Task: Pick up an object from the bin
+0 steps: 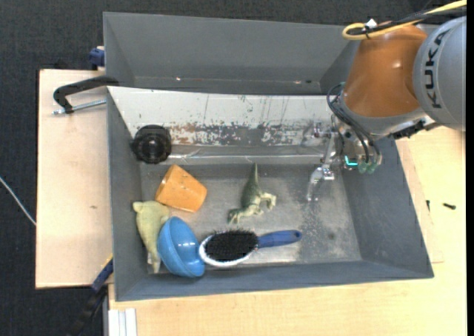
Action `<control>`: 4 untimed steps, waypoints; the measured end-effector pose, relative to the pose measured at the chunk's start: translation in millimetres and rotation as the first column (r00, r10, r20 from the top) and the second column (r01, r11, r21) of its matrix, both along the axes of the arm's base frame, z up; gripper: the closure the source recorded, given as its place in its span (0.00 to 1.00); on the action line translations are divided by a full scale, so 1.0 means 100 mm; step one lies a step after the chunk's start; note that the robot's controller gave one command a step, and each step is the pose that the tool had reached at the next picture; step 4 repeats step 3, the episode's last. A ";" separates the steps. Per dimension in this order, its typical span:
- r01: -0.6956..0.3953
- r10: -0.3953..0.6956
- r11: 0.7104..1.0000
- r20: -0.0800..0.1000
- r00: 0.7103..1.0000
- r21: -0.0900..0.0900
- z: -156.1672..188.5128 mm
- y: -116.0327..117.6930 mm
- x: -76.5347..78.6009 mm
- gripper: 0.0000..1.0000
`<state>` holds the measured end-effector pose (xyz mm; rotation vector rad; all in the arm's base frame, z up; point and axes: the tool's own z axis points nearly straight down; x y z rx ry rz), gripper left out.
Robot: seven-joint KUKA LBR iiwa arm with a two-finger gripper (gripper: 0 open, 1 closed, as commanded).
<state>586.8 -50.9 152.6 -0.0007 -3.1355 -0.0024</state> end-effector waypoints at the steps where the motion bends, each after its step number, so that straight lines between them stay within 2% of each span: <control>1: 0.145 -0.145 0.989 0.001 0.989 0.002 -0.74 0.65 -0.41 0.00; 2: 0.147 -0.147 0.989 0.009 0.989 0.000 -0.71 0.62 -0.38 1.00; 3: 0.128 -0.128 0.992 0.020 0.992 0.001 0.51 0.63 -0.33 1.00; 4: 0.128 -0.128 0.992 0.020 0.992 0.001 0.51 0.63 -0.33 1.00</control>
Offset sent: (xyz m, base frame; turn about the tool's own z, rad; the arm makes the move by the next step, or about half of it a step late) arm -0.0395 0.0612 -0.0726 0.1490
